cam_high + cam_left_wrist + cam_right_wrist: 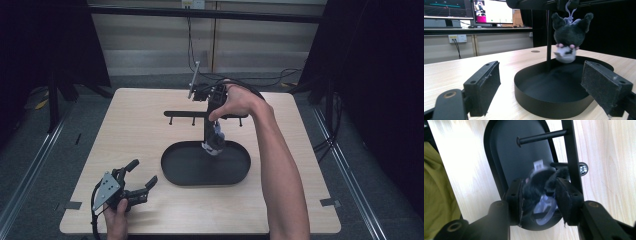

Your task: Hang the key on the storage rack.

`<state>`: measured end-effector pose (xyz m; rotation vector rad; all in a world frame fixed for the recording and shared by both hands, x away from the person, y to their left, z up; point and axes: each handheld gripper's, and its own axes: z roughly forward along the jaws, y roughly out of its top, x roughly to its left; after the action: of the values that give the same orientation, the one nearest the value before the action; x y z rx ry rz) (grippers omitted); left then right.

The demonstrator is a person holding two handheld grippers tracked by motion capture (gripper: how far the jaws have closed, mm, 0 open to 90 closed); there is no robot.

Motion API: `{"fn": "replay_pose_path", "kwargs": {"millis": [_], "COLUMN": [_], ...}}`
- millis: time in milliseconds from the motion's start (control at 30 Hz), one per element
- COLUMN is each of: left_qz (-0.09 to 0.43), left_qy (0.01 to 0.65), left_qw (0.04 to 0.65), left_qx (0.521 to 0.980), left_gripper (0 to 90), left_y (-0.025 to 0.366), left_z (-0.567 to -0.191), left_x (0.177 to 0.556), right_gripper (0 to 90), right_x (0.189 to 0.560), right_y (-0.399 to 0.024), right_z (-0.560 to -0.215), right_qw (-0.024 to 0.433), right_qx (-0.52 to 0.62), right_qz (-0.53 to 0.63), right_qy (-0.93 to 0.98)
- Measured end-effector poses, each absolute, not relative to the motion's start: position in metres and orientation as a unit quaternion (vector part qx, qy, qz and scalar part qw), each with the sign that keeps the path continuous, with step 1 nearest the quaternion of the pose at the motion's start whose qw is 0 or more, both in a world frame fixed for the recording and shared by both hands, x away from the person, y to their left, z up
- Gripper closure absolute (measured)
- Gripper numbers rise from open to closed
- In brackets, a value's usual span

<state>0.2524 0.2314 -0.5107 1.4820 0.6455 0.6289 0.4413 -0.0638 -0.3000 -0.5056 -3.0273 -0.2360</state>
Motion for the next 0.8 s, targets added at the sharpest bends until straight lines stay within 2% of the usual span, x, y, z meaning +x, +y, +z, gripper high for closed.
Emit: {"fn": "replay_pose_path", "kwargs": {"millis": [200,367,500,533,700,800], "left_qz": [0.276,0.276,0.277,0.277,0.277,0.276], "left_qy": [0.283,0.283,0.282,0.282,0.282,0.282], "left_qw": [0.647,0.646,0.645,0.645,0.645,0.645], "left_qx": [0.652,0.653,0.655,0.654,0.654,0.655], "left_gripper": [15.3,15.2,15.3,15.2,15.2,15.2], "left_y": [0.231,0.232,0.232,0.232,0.232,0.232], "left_z": [-0.511,-0.511,-0.511,-0.511,-0.511,-0.511], "left_x": [0.252,0.252,0.252,0.252,0.252,0.252], "right_gripper": [54.6,43.8,39.1,35.0,32.6,27.6], "right_x": [0.431,0.415,0.406,0.402,0.390,0.382], "right_y": [-0.067,-0.073,-0.078,-0.081,-0.087,-0.091], "right_z": [-0.292,-0.288,-0.289,-0.289,-0.289,-0.289], "right_qw": [0.020,0.005,-0.006,-0.010,-0.014,-0.011], "right_qx": [-0.166,-0.170,-0.176,-0.189,-0.204,-0.206], "right_qz": [-0.100,-0.127,-0.151,-0.170,-0.205,-0.221], "right_qy": [-0.981,-0.977,-0.973,-0.967,-0.957,-0.953]}}
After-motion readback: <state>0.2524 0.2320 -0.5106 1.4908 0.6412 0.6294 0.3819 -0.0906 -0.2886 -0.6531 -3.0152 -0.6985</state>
